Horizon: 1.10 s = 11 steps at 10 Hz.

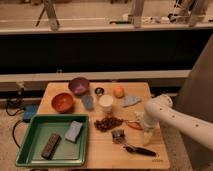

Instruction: Place pepper in table surface

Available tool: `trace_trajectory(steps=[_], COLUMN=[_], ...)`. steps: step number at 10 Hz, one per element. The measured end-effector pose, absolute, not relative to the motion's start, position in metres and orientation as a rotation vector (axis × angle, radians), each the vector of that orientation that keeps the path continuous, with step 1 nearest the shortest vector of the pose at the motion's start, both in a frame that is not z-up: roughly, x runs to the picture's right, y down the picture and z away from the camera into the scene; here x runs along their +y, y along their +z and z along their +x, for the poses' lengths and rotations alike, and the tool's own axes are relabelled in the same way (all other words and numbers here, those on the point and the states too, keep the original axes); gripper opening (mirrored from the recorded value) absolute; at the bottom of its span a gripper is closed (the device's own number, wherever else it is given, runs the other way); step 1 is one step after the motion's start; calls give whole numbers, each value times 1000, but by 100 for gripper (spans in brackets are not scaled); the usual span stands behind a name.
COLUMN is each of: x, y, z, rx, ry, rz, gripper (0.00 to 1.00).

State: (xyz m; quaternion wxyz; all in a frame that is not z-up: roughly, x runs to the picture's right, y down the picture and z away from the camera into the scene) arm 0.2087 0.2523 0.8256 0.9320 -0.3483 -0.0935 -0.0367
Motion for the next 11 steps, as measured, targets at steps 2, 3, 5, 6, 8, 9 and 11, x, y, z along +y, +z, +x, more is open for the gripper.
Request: trace_trajectory(steps=[2,3,5,6,8,9,11], x=[254,254,255,256,257,256,241], y=[827,828,829,830,831,831,820], z=[210,210,209,209,210,210,211], rx=[-195,-196,-199,-201,-206,-213,-217], ry=[-73,-73,-73,-74,-73,-77,-80], rz=[-715,-717,-721,-722,-724,-717,-670], gripper=[80,80,80,80,80,80,80])
